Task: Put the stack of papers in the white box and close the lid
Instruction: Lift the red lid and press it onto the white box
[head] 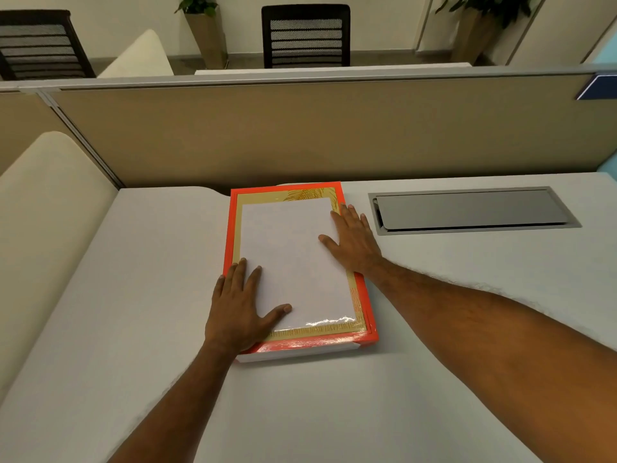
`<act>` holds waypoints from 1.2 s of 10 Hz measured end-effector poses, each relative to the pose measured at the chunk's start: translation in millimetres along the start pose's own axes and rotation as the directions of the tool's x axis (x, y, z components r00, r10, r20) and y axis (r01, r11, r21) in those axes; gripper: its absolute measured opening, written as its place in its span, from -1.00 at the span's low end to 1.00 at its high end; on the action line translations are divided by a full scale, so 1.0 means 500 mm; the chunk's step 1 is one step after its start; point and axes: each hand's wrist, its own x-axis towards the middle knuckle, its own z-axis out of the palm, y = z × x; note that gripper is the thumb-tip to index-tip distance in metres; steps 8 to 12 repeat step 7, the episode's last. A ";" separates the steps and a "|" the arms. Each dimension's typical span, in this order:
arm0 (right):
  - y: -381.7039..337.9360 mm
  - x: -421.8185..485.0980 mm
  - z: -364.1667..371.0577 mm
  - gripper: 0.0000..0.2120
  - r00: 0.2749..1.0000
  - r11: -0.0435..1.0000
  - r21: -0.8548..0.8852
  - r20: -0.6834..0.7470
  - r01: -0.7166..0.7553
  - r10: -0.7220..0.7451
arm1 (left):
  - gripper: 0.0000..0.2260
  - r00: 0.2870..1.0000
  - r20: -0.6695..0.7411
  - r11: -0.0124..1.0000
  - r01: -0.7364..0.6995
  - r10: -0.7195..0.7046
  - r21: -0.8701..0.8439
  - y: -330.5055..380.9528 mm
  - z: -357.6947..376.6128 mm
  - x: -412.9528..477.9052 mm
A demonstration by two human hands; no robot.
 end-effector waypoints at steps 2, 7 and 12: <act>-0.002 -0.108 -0.006 -0.27 1.000 0.997 0.072 -0.015 -0.006 0.007 | -0.03 1.000 0.005 1.000 -0.030 0.030 0.007 0.024 -0.017 -0.006; -0.014 -0.233 -0.016 -0.35 0.989 1.000 -0.003 0.145 0.029 -0.028 | -0.06 0.991 0.128 0.996 -0.044 0.034 0.076 0.055 -0.028 -0.022; -0.014 -0.233 -0.016 -0.35 0.989 1.000 -0.003 0.145 0.029 -0.028 | -0.06 0.991 0.128 0.996 -0.044 0.034 0.076 0.055 -0.028 -0.022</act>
